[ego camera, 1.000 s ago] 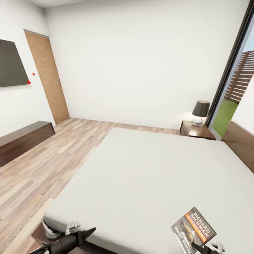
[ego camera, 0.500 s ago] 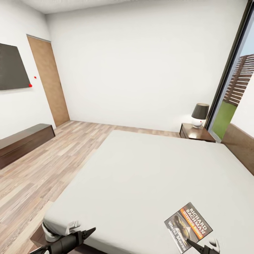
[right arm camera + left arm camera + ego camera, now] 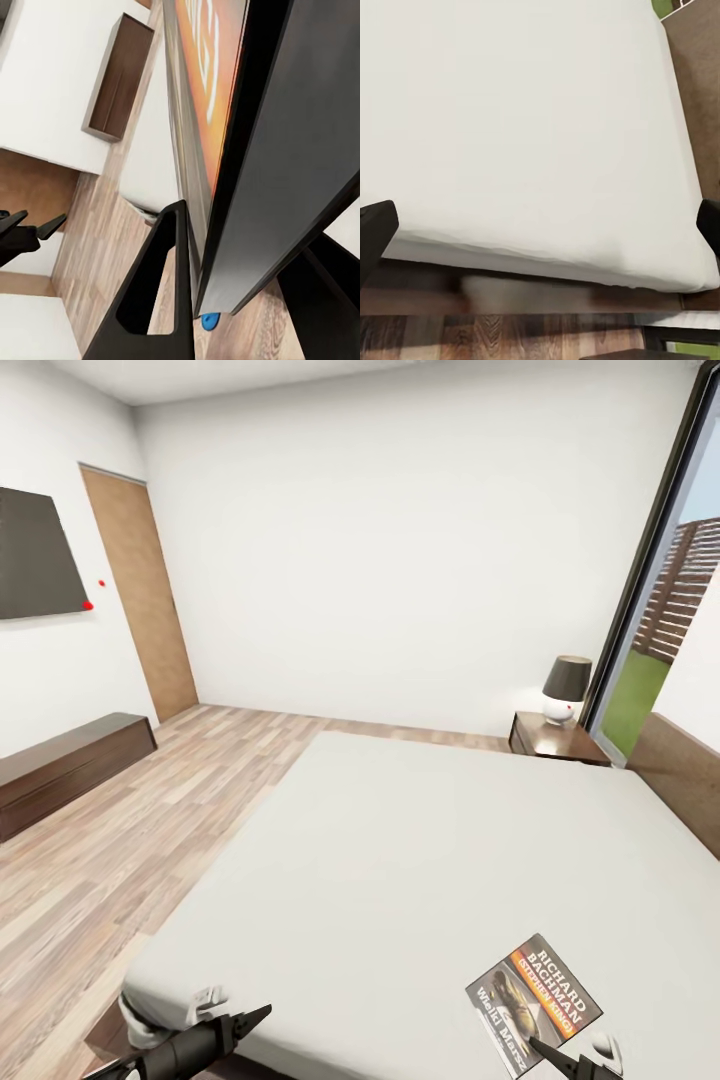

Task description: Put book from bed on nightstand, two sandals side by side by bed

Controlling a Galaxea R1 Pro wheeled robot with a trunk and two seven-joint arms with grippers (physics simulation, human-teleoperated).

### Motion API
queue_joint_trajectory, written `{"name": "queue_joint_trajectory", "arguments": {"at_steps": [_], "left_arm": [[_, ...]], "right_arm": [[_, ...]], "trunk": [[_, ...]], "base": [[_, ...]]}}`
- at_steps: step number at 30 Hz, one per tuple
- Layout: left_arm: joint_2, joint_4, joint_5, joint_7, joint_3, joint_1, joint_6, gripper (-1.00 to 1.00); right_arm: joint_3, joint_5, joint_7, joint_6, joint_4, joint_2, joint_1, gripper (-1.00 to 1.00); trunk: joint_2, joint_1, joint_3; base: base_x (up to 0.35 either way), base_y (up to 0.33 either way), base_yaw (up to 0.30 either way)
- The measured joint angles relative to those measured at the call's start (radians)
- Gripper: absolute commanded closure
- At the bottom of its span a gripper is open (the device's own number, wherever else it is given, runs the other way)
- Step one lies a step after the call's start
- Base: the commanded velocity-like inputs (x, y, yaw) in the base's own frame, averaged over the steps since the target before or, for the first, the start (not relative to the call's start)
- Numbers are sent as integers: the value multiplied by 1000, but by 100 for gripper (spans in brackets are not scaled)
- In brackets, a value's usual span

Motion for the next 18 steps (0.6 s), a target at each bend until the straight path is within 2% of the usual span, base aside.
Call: {"name": "queue_joint_trajectory", "arguments": {"at_steps": [3,12,16,18], "left_arm": [[0,0,0,0,0,0,0,-100],[-3,0,0,14,1,0,-14,-100],[-8,0,0,122,-1,0,-68,-100],[-23,0,1,239,-2,0,-94,-100]], "right_arm": [[-1,0,-1,0,0,0,0,100],[1,1,-11,0,1,2,0,100],[2,1,-20,0,1,3,0,100],[0,0,-60,0,2,2,0,100]], "trunk": [[0,0,0],[0,0,0],[0,0,0],[0,0,0]], "base": [[0,0,174],[0,0,276],[0,0,280],[0,0,272]]}}
